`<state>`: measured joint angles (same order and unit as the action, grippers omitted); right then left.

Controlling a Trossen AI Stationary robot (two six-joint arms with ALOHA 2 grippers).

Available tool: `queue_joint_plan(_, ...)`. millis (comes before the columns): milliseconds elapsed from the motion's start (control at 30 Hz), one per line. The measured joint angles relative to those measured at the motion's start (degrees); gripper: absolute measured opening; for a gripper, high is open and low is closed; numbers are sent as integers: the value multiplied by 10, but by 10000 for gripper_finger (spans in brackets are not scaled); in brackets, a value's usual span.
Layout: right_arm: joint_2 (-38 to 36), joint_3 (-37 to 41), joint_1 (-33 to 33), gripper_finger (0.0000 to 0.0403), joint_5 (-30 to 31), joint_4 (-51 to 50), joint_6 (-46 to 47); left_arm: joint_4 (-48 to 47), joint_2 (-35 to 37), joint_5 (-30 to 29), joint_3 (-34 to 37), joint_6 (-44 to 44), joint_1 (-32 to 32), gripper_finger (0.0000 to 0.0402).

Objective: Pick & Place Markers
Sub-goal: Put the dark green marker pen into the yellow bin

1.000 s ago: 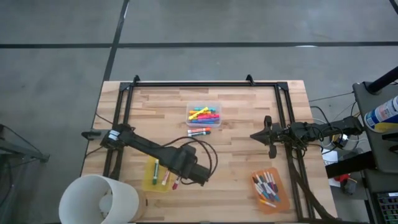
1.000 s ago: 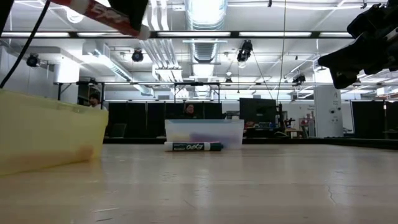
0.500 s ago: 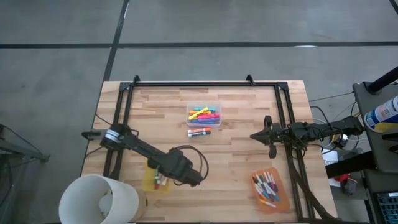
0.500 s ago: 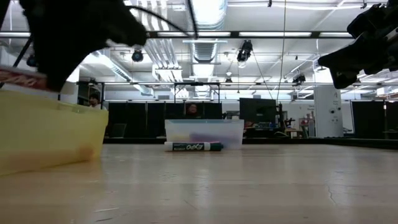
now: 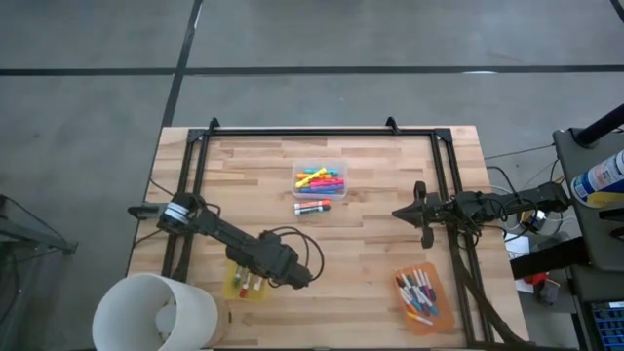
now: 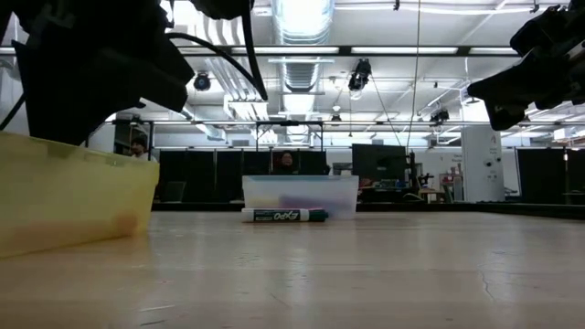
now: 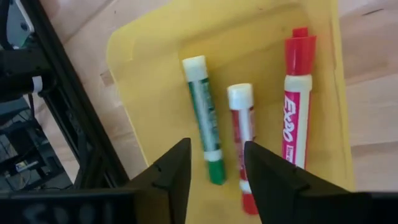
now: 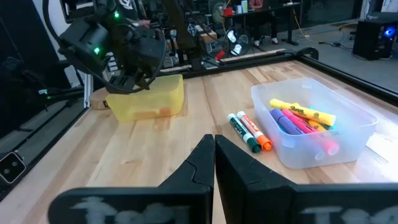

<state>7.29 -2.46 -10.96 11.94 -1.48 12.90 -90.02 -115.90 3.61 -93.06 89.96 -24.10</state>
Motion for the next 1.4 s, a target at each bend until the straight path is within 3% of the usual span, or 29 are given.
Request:
queue_joint_plan(200,0,0,0,9,0,0,0,0,0,2,-2,-30,4,158)
queue_joint_plan(433,0,0,0,9,0,0,0,0,0,-23,-63,-81,16,160)
queue_joint_plan(600,0,0,0,9,0,0,0,14,0,-130,-138,-96,25,160)
queue_joint_plan(767,0,0,0,9,0,0,0,80,1,-297,-188,-193,27,161)
queue_joint_plan(833,0,0,0,9,0,0,0,131,1,-340,-192,-274,32,161)
queue_joint_plan(967,0,0,0,9,0,0,0,223,1,-339,-191,-437,54,161)
queue_joint_plan(1100,0,0,0,9,0,0,0,268,1,-339,-190,-513,83,161)
queue_joint_plan(1400,0,0,0,9,0,0,0,278,1,-337,-172,-677,131,161)
